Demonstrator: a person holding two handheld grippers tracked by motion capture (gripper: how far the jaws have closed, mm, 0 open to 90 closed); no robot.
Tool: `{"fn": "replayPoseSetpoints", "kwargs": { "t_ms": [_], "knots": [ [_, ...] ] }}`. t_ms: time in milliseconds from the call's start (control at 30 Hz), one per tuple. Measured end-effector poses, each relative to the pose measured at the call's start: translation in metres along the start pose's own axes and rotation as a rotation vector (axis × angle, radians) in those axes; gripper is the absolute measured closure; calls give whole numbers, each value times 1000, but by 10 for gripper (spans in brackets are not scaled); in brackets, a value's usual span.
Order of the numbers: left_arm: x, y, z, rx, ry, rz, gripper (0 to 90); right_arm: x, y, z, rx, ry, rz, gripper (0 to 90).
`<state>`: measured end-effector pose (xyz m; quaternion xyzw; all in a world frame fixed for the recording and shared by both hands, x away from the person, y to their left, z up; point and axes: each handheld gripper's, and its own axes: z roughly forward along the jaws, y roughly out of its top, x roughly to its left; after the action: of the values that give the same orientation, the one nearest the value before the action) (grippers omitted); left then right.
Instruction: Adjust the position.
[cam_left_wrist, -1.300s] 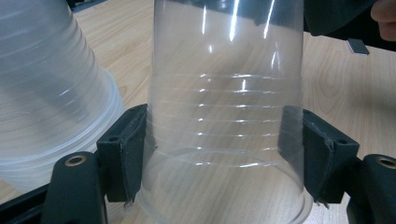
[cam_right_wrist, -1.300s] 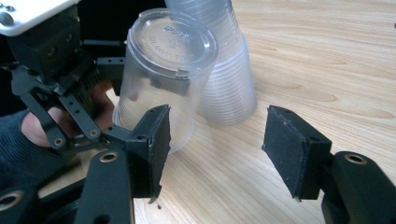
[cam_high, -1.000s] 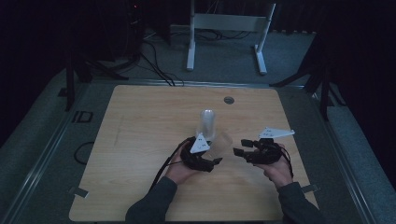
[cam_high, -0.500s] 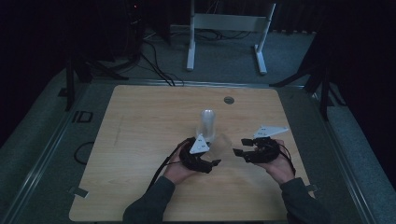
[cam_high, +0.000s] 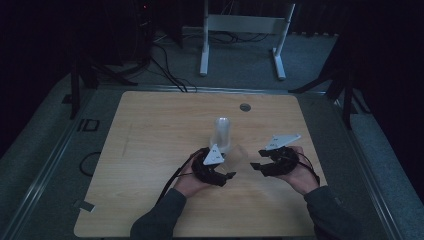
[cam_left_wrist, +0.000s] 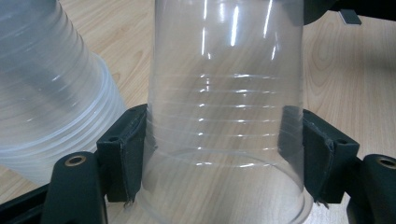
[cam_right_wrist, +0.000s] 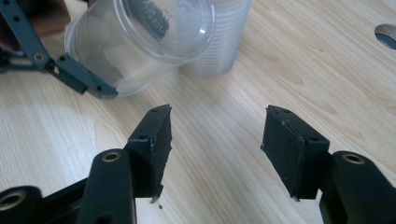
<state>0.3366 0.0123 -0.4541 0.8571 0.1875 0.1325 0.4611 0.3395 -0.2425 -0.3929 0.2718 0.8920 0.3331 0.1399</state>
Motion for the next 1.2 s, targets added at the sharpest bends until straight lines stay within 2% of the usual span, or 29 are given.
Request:
{"fn": "replayPoseSetpoints", "kwargs": {
  "t_ms": [167,400,767,1033,1200],
  "knots": [
    [0,0,0,15,-8,10,271,3,5,1,58,-4,-62,417],
    [1,1,-1,41,-22,29,271,5,10,3,104,1,-112,417],
    [2,1,-2,74,-38,59,271,8,16,6,189,21,-181,413],
    [3,4,-4,103,-49,84,271,8,20,6,233,27,-207,404],
    [2,4,-3,144,-67,111,271,9,23,6,261,38,-230,403]
  ]
}}
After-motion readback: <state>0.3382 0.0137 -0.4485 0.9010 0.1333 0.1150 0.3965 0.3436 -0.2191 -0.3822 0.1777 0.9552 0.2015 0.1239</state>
